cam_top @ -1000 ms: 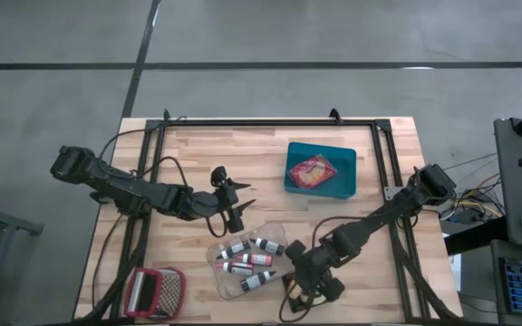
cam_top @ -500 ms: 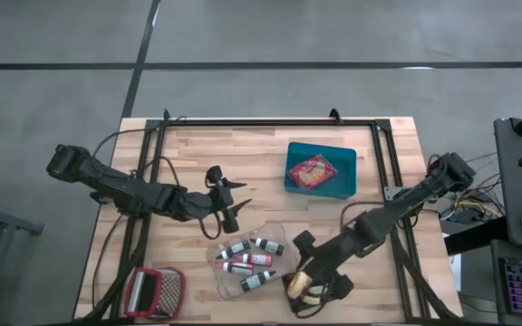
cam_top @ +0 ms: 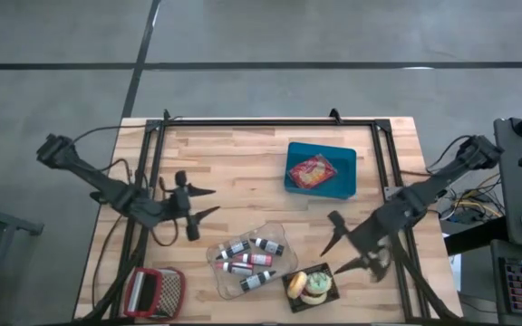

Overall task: Pick & Place Food Item
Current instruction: Adjust the blue bin

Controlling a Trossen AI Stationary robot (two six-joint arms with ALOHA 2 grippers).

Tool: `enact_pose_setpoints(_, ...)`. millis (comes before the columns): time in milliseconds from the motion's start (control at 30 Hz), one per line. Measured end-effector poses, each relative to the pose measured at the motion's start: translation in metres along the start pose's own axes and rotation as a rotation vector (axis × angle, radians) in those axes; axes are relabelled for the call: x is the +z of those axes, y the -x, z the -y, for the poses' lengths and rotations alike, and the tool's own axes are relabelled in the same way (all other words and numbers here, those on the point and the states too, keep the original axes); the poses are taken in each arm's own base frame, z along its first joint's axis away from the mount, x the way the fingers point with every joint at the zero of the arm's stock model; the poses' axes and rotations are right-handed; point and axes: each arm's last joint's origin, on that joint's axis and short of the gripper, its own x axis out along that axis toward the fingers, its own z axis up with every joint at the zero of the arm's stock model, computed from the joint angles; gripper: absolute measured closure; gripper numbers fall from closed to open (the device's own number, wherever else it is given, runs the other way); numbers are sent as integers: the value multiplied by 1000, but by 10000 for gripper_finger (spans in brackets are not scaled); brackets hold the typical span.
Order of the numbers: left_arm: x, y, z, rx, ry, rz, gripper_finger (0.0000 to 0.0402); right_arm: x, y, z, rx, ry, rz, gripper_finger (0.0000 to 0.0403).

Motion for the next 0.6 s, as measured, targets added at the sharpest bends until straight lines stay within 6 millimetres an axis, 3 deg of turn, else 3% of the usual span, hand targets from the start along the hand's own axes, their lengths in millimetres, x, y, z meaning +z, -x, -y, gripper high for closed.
enact_pose_setpoints(300, -21, 21, -13, -60, 121, 111, 184, -9, 58, -2, -56, -66, 225, 168)
enact_pose_setpoints(500, -28, 21, -14, -60, 113, 107, 184, -34, 67, -3, -69, 43, 185, 162)
enact_pose_setpoints(600, -29, 21, -13, -59, 110, 105, 184, -37, 71, 0, -157, 43, 192, 159)
